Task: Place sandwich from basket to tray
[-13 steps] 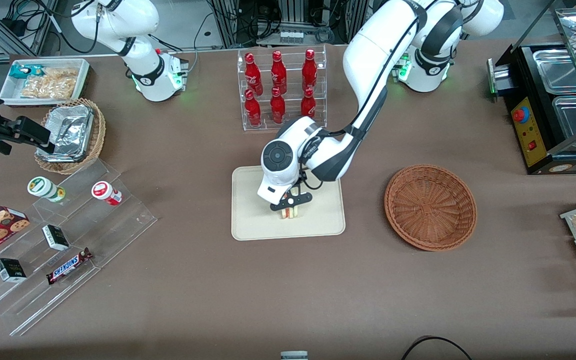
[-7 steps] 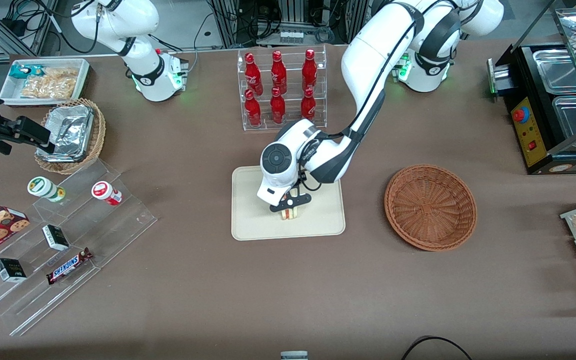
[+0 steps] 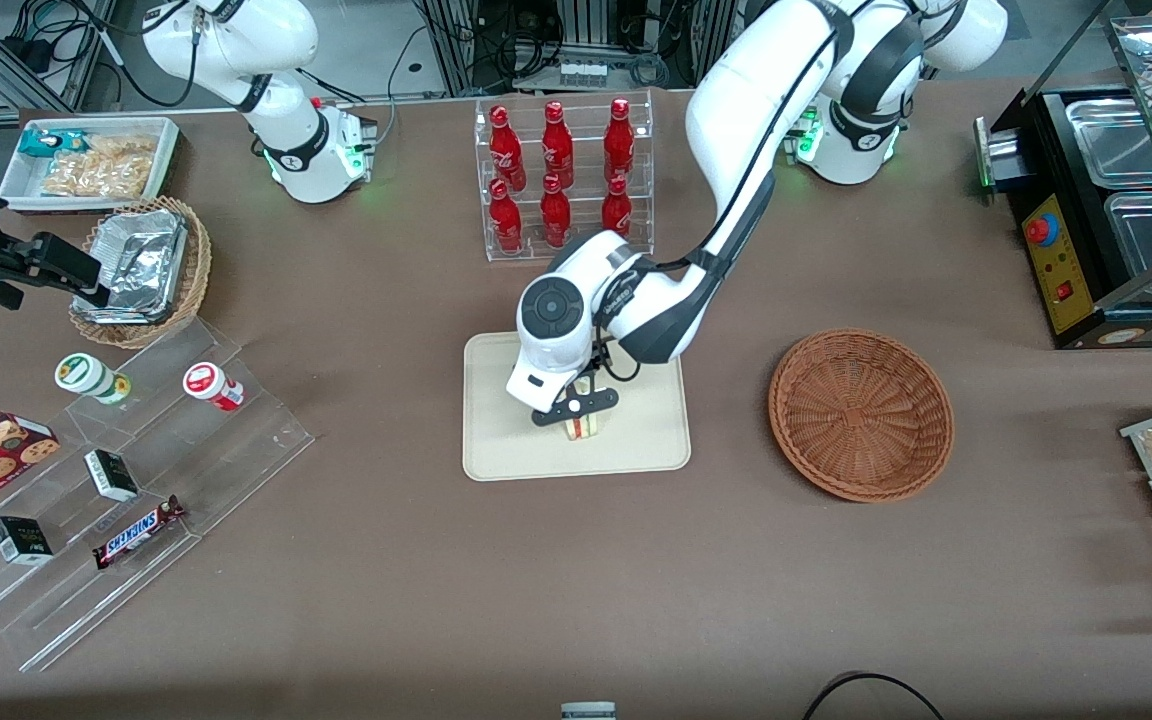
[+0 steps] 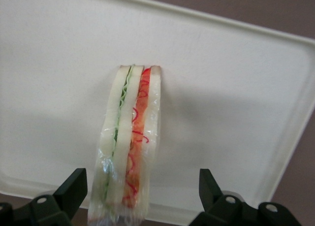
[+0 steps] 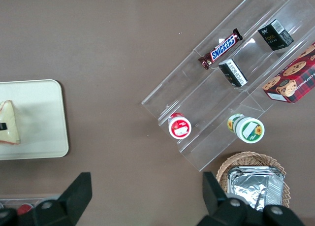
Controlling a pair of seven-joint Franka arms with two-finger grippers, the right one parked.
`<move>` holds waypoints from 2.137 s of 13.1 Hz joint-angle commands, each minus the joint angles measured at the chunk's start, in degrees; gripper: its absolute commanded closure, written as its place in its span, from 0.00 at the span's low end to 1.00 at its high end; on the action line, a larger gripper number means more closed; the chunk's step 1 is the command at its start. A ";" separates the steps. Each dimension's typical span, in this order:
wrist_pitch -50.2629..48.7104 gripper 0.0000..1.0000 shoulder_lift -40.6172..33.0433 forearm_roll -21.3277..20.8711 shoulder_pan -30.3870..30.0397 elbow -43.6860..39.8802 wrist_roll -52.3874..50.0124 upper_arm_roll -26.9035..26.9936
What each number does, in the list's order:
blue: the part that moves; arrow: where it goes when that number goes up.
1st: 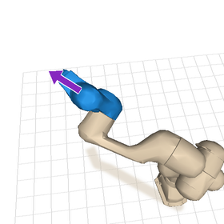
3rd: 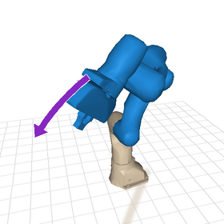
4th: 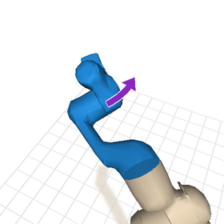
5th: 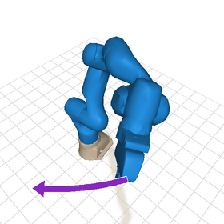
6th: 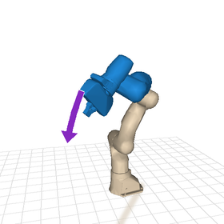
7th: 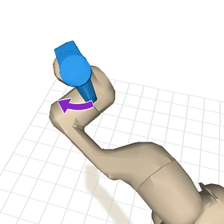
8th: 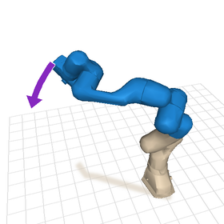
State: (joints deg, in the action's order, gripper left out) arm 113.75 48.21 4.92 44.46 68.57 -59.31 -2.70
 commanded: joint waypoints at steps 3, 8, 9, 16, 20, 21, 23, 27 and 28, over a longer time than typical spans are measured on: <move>-6.25 0.00 -7.59 -1.14 -1.74 1.13 -0.37 0.42; -12.49 0.00 -15.40 -1.14 -6.84 7.69 -1.77 0.50; -12.76 0.00 -17.51 -1.31 -8.32 10.07 -1.16 1.37; -12.68 0.00 -29.91 -2.81 -19.05 25.46 17.80 1.65; -12.77 0.00 -35.45 -2.90 -25.20 31.08 28.00 1.65; -12.85 0.00 -37.29 -2.90 -27.21 32.84 30.98 1.65; -12.77 0.00 -40.81 -3.42 -30.13 36.35 34.69 1.56; -16.71 0.00 -45.39 -3.51 -36.62 37.78 41.90 -0.27; -17.94 0.00 -46.27 -3.60 -39.60 37.69 43.74 -2.81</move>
State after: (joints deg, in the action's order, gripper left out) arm 97.55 5.43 2.07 9.09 104.47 -18.19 -1.54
